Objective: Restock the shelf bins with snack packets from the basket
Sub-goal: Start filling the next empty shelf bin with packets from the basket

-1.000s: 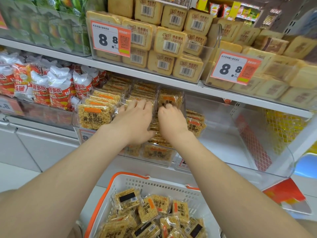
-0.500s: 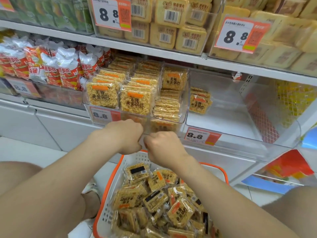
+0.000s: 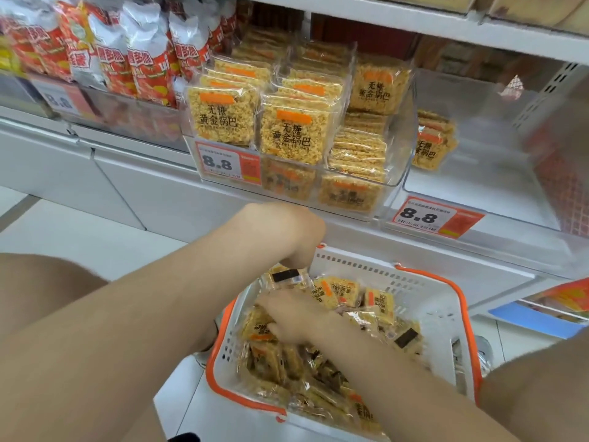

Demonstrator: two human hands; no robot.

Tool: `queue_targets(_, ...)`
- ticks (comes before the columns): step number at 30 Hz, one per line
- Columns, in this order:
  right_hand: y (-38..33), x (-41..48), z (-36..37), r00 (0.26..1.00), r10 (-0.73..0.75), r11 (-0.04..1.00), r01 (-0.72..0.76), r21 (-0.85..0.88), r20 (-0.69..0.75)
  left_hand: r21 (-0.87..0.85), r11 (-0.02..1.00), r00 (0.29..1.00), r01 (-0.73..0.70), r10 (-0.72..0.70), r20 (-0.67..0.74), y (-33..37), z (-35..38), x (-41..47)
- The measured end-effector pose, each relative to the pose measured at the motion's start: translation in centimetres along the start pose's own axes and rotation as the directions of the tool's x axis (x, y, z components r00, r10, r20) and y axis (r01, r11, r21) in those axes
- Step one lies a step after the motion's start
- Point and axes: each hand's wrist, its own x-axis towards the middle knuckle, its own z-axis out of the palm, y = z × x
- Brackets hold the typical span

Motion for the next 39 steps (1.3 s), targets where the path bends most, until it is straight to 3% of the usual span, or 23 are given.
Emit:
queue_targets(4, -1.2, 0.1, 1.6, 1.0, -0.003, 0.997, 0.003, -0.081, 0.003, 0.016, 1.0, 1.0, -0.006, 0.005, 0.011, 0.0, -0.2, -0.4)
queue_targets(9, 0.4, -1.3, -1.7, 0.996, 0.075, 0.942, -0.057, 0.332, -0.04, -0.014, 1.0, 1.0, -0.007, 0.007, 0.017, -0.3, -1.0, -1.9)
queue_targets(12, 1.2, -2.6, -4.9, 0.968, 0.162, 0.88, -0.054, 0.471, -0.193, 0.005, 1.0, 0.999, -0.02, 0.02, 0.039, -0.8, -1.6, -3.1)
queue_targets(18, 0.8, -6.2, -10.7, 0.836, 0.257, 0.741, 0.151, 0.654, -0.484, -0.04, 0.998, 0.997, 0.043, -0.045, -0.061, -2.5, -1.9, -4.4)
queue_targets(22, -0.2, -8.9, -13.4, 0.683, 0.315, 0.668, 0.334, 0.665, -0.659, -0.276, 0.961, 0.972, 0.0, -0.065, -0.225, -3.5, -3.1, -6.0)
queue_targets(24, -0.2, -9.9, -14.5, 0.596, 0.37, 0.666, 0.364, 0.651, -0.713, -0.474, 0.877, 0.942, -0.081, -0.088, -0.324, -3.8, -3.9, -6.9)
queue_targets(28, -0.3, -11.0, -16.8, 0.407, 0.54, 0.583, 0.45, 0.677, -0.736, -0.768, 0.608, 0.884, -0.202, -0.225, -0.41, -3.4, -4.7, -7.5)
queue_targets(31, -0.2, -11.4, -19.0, 0.379, 0.609, 0.498, 0.501, 0.708, -0.697, -0.902, 0.343, 0.884, -0.264, -0.288, -0.368, -3.1, -5.6, -7.0)
queue_targets(33, 0.1, -11.6, -20.4, 0.372, 0.607, 0.537, 0.46, 0.708, -0.702, -0.915, 0.242, 0.873, -0.323, -0.296, -0.387, -2.9, -6.3, -7.0)
queue_targets(37, 1.5, -12.0, -23.0, 0.229, 0.569, 0.714, 0.339, 0.612, -0.79, -0.817, 0.492, 0.81, -0.302, -0.32, -0.492, -2.8, -7.2, -7.5)
queue_targets(39, 1.9, -12.3, -24.3, 0.232, 0.456, 0.828, 0.242, 0.505, -0.859, -0.787, 0.536, 0.791, -0.307, -0.317, -0.524, -2.7, -7.7, -7.4)
